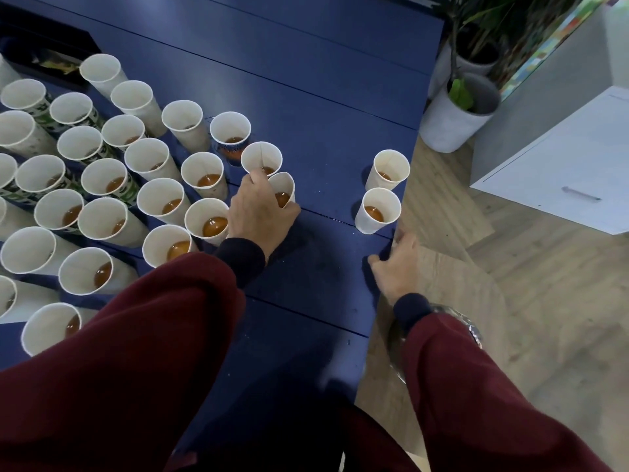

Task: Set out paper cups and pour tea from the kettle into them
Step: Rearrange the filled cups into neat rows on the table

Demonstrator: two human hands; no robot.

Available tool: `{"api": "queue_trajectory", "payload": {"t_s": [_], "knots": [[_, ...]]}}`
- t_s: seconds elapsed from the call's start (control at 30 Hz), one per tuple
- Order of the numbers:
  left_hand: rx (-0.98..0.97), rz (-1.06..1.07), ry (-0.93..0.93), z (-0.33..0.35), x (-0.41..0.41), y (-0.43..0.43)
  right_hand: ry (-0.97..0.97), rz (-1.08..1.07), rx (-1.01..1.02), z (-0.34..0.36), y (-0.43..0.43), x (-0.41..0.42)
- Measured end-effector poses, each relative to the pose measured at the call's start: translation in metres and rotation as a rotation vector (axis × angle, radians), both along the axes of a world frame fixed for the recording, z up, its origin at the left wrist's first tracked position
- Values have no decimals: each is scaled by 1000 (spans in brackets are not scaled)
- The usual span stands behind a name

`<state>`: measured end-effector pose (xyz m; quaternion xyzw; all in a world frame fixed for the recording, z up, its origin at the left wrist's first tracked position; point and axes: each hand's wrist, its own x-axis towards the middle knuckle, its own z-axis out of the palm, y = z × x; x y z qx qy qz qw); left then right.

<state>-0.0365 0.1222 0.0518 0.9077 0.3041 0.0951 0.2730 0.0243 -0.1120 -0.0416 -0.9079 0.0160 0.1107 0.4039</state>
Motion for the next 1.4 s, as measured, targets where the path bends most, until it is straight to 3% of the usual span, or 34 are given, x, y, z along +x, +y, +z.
{"api": "queue_trajectory", "payload": {"t_s": [0.07, 0.27, 0.4, 0.5, 0.7, 0.9, 1.17, 1.4], "knots": [[12, -67, -53, 8, -6, -6, -4, -41, -87, 3, 4, -23], [47, -296, -52, 30, -24, -37, -113, 192, 35, 21, 33, -75], [65, -461, -32, 41, -39, -56, -123, 146, 216, 47, 54, -91], [70, -521, -38, 45, -50, -63, -173, 117, 181, 64, 62, -96], [-60, -480, -116, 38, -59, -52, -180, 92, 233, 50, 46, -81], [153, -323, 32, -4, -72, -8, -151, 56, 219, 18, 24, -55], [349, -321, 221, -16, -76, 5, -104, 4, 208, -9, 9, -47], [401, -351, 240, -18, -80, 13, -79, 0, 186, -17, 12, -43]]}}
